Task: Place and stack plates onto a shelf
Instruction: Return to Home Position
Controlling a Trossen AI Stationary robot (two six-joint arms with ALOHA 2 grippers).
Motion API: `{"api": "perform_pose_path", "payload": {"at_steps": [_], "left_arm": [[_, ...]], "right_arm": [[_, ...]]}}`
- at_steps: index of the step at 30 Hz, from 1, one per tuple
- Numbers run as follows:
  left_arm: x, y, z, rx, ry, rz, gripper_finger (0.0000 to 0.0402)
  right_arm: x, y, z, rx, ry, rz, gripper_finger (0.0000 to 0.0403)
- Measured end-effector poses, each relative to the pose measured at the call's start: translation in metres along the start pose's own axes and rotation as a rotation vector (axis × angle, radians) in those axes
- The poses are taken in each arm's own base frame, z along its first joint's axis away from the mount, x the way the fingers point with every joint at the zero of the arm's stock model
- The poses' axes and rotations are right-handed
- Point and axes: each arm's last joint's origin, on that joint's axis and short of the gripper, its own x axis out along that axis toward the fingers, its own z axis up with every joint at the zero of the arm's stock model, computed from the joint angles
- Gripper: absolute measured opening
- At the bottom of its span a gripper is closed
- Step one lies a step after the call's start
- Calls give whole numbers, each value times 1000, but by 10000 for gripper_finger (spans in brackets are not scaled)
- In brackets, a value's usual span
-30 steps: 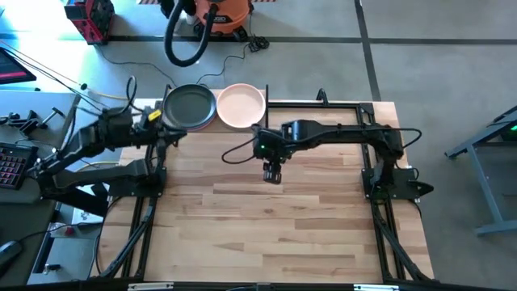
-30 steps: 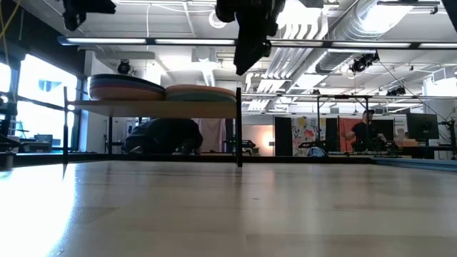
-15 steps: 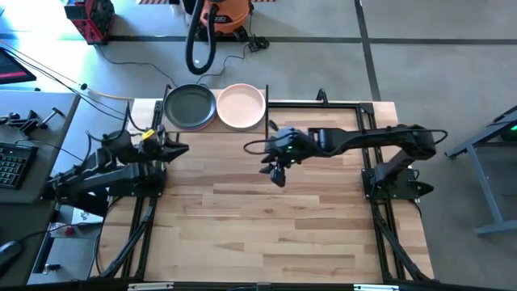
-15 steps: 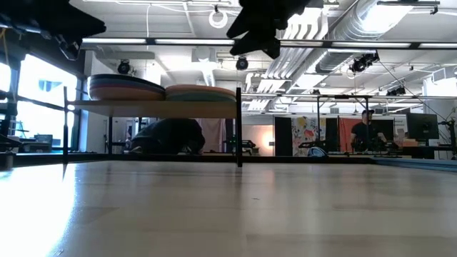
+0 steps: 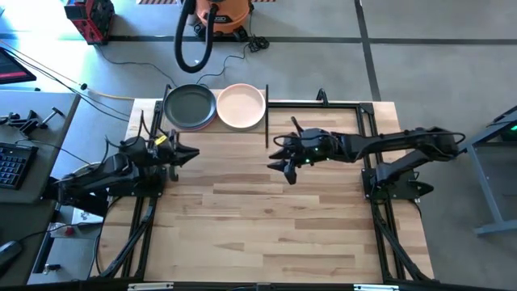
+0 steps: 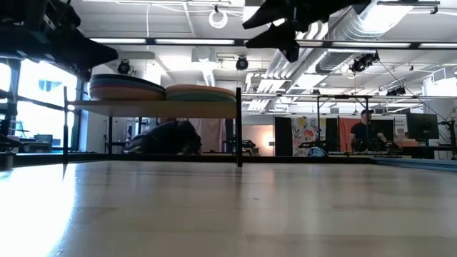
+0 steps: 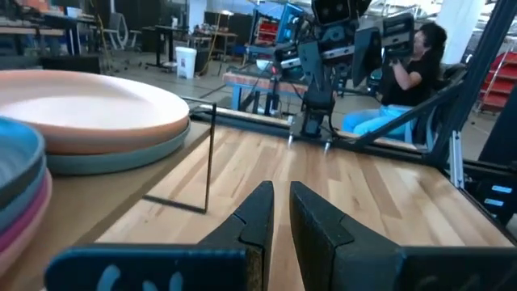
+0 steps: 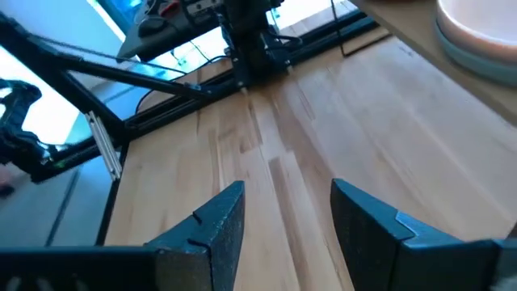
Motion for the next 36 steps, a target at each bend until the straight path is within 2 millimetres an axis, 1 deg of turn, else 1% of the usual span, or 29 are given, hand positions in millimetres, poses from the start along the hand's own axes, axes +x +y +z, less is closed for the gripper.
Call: {"api": "perform_pose_path", "payload": {"at_steps": [4,10,13,18,22,29,32,36], "left_arm": [[6,2,-13,1,-19,-2,30],[11,5,-26,-4,-43,-2,30],[12,5,-26,8,-73,5,30],[12,9,-28,7,-59,126,30],[13,10,-30,18,-47,170,30],[15,11,-32,-99,-29,173,31],[15,11,-32,-112,-29,173,31],[15,11,-32,-106,-28,173,31]], "right_arm": [[-3,-4,-8,44,-5,0,165],[-2,-5,-13,32,-15,6,165],[-2,-6,-14,32,-9,2,165],[-2,-6,-14,15,-9,2,165],[-2,-6,-14,-12,-10,2,165],[-2,-8,-14,-139,-8,-2,165],[-8,-9,-14,-181,13,-8,165],[-32,-8,-12,-257,59,-27,165]]}}
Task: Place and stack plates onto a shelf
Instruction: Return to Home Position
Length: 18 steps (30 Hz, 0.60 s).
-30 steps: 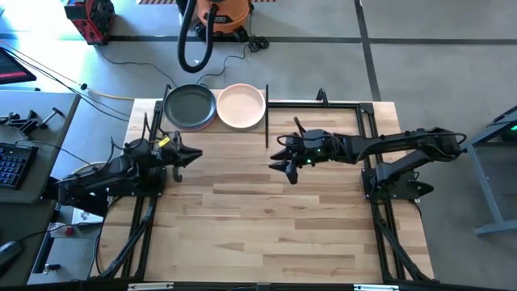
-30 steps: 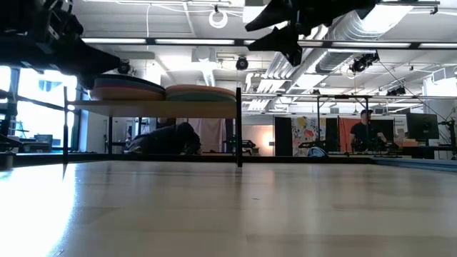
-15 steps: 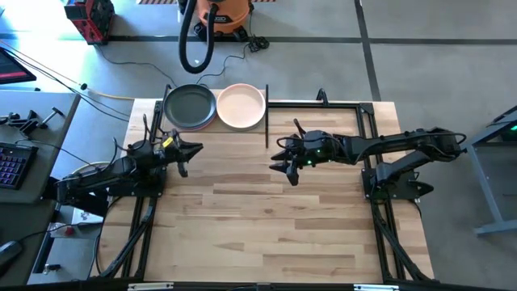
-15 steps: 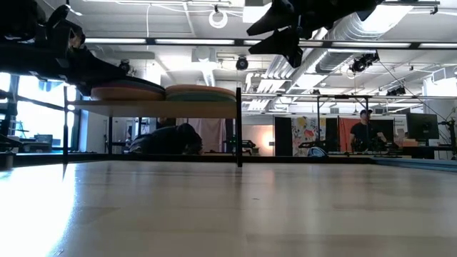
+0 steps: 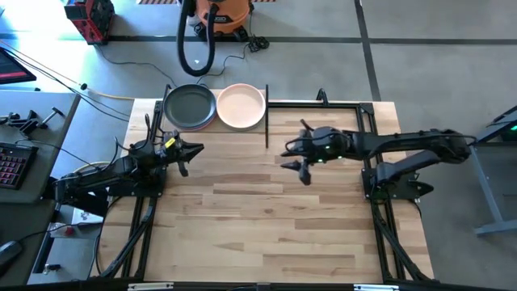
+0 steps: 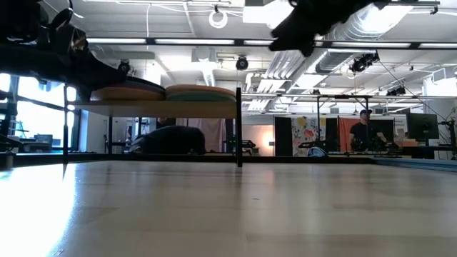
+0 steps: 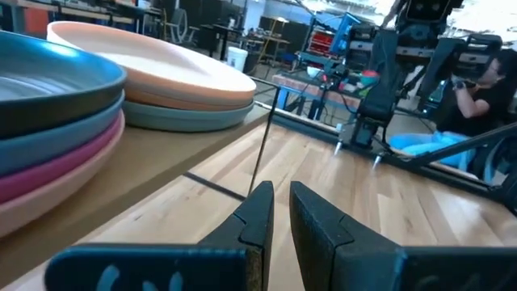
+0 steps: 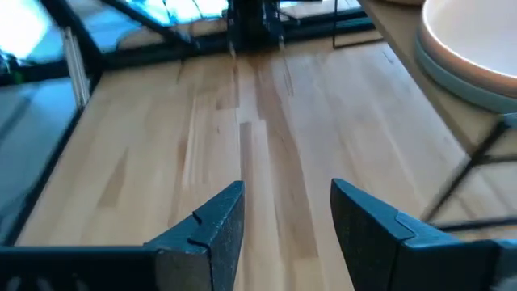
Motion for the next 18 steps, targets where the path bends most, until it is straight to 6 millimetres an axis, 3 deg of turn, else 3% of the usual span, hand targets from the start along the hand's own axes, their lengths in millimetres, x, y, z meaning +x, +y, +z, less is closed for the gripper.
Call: {"api": "perform_pose_path", "payload": {"at_steps": [4,10,18], "left_arm": [[0,3,3,-111,-50,104,31],[-2,9,7,-309,-180,323,31],[-2,9,7,-264,-174,326,31]], "right_arm": [[-34,0,-7,-55,-25,2,165],[-76,-3,-54,33,-142,23,165],[-94,-4,-113,27,-219,77,165]]}}
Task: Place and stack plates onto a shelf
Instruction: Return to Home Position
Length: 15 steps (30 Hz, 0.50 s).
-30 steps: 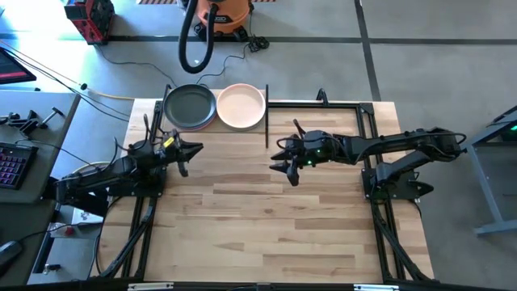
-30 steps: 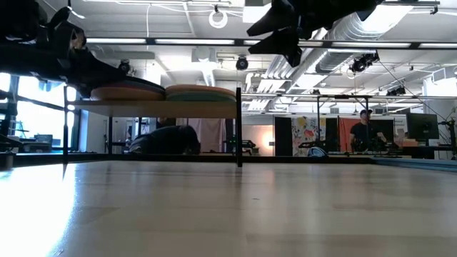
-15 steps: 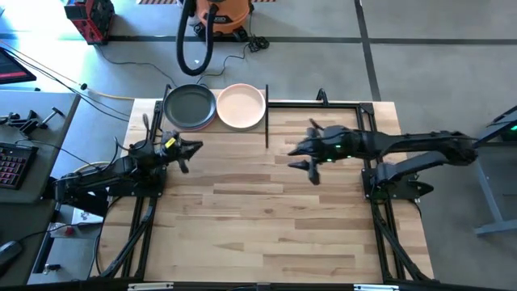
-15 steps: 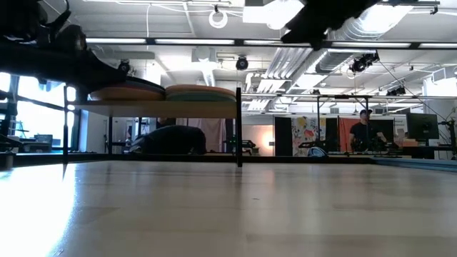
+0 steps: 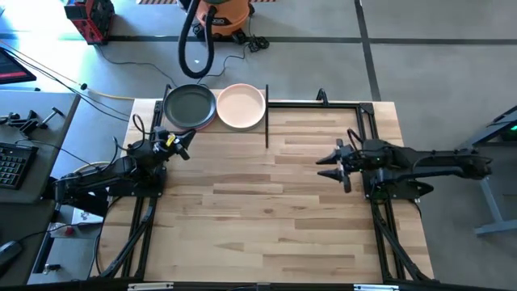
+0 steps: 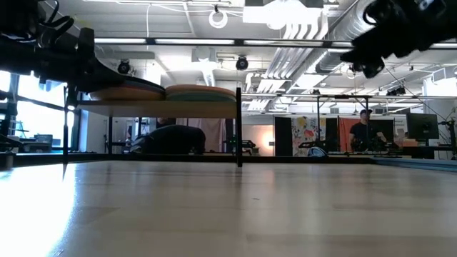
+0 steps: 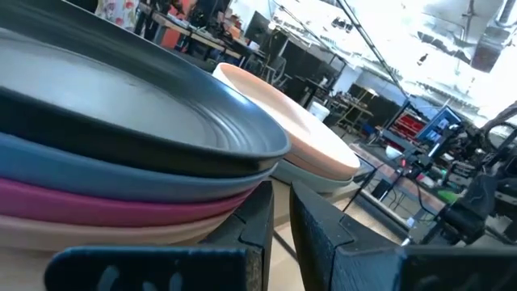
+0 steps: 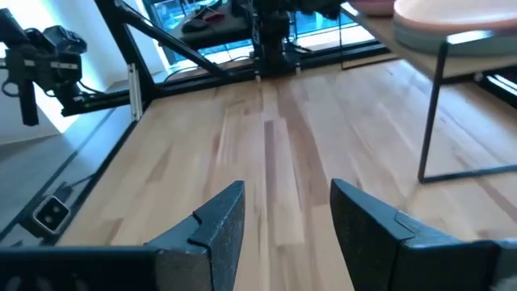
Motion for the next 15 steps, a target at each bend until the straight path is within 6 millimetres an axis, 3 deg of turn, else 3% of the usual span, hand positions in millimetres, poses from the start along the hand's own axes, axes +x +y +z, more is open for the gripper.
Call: {"api": "perform_pose_path", "payload": {"at_steps": [8,15], "left_arm": [[0,0,0,4,0,0,31],[0,0,0,4,1,-1,31]], "right_arm": [[-3,-7,-42,6,11,-2,165],[-3,-10,-61,5,29,-6,165]]}}
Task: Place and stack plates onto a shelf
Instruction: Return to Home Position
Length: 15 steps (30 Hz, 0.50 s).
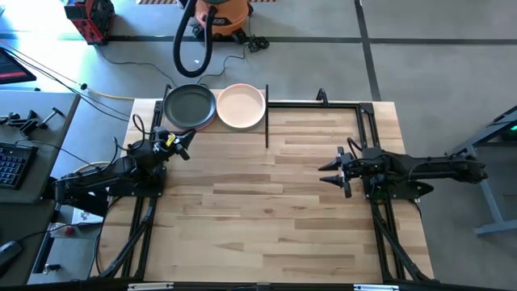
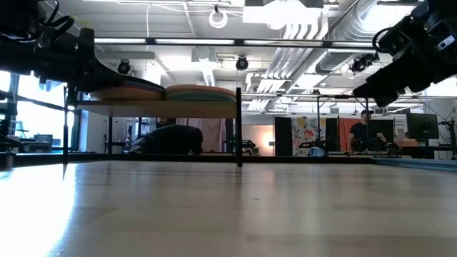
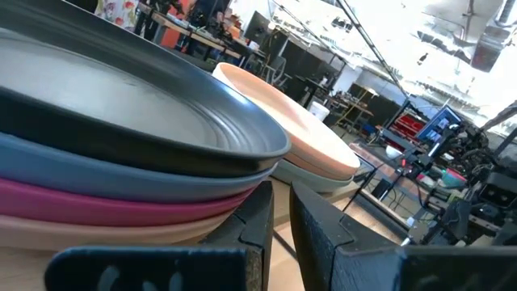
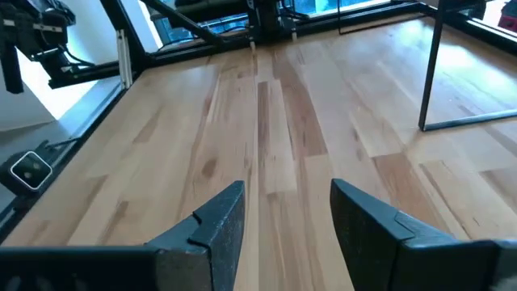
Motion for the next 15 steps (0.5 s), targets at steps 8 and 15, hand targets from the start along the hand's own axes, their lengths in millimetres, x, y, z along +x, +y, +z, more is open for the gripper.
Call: {"api": "perform_pose_path", "payload": {"at_steps": [8,15], "left_arm": [[0,0,0,0,1,0,31],[0,0,0,0,1,-1,31]], "right_arm": [[4,-4,-19,-15,45,-12,165],[8,-6,-28,1,4,-10,165]]}}
